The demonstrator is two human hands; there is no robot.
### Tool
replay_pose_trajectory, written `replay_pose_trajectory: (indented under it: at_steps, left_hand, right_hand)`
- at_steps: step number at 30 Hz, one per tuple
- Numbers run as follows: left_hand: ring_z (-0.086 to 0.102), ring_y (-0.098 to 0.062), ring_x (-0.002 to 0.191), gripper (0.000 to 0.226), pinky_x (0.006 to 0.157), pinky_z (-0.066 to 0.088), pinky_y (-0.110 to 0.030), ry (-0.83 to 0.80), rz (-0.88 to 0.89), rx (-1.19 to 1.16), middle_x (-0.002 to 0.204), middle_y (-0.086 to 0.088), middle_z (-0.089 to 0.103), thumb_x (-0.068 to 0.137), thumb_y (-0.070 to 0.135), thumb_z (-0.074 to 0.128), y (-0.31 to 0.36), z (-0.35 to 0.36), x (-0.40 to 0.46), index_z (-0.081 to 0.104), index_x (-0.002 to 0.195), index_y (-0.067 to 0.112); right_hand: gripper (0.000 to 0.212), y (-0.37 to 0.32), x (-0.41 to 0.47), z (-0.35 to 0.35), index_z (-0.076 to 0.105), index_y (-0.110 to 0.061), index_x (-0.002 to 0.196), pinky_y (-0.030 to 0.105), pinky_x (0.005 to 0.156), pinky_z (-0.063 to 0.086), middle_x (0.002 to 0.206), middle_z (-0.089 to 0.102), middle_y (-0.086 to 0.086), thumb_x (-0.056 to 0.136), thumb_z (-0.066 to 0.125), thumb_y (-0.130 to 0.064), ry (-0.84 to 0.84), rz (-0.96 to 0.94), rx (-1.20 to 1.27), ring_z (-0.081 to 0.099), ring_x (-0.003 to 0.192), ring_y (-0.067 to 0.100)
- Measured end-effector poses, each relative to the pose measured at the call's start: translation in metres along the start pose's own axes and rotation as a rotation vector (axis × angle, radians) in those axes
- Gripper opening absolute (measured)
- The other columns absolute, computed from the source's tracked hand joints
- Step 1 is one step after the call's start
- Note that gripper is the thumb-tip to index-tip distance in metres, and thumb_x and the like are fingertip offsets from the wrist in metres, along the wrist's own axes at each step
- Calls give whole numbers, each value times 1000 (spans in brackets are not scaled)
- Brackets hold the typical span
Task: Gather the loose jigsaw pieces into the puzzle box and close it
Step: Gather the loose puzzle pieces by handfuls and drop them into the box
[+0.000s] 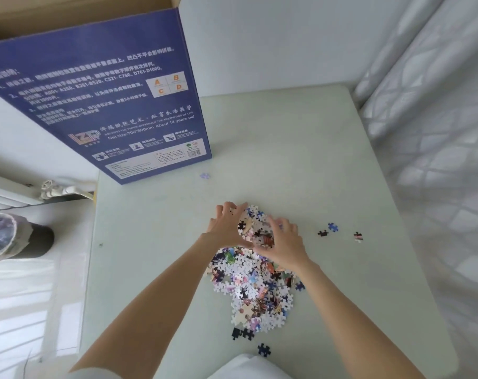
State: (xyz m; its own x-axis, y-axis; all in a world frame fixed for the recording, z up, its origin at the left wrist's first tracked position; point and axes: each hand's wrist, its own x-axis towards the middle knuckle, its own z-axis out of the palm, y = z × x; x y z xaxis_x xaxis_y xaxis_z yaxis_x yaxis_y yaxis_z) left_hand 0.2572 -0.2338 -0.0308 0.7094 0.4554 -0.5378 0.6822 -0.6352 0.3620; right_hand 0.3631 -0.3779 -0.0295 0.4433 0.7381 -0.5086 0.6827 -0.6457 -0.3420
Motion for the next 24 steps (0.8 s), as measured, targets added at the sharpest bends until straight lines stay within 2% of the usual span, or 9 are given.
replay_pose_trajectory:
  at_steps: [3,6,10,14,19,24]
  left_hand:
    - [22,-25,125,114,95,44,-44,-55,62,132,137,-4,21,53,53,82,0,2,-5,14,144,34]
    - [28,-24,119,106,91,47,-39,-47,54,88,133,-4,26,56,46,84,-1,6,-14,22,141,34]
    - [40,-23,112,82,90,43,-33,-28,15,-62,129,-4,35,66,35,80,-3,7,-23,36,134,30]
    - [50,-18,89,64,78,38,-26,-31,-6,-180,119,-6,47,75,31,74,-10,7,-31,42,130,26]
    - [54,-21,102,53,82,37,-25,-24,-24,-231,116,-8,56,80,26,69,-17,5,-36,48,128,24]
    - [56,-22,108,51,87,42,-28,-41,-29,-310,122,-5,60,82,25,67,-22,3,-38,48,129,20]
  right_hand:
    - [117,-1,-10,9,-2,-27,147,46,101,36,145,23,5,62,62,-73,-59,-57,-169,26,130,26]
    - [122,-4,-16,17,-1,-26,146,47,100,35,146,22,5,57,67,-72,-13,-30,-226,25,130,28]
    - [110,-17,-17,21,7,-23,146,40,96,41,139,28,8,64,72,-59,3,-49,-131,30,124,27]
    - [92,-23,-17,22,17,-21,143,31,89,47,134,36,8,73,72,-42,35,-34,19,38,120,24]
    - [71,-34,-20,16,32,-14,137,32,94,42,129,50,7,79,70,-30,50,-20,171,52,113,22]
    - [65,-35,-21,9,37,-13,137,34,99,39,136,50,6,82,69,-27,42,-12,223,50,122,22]
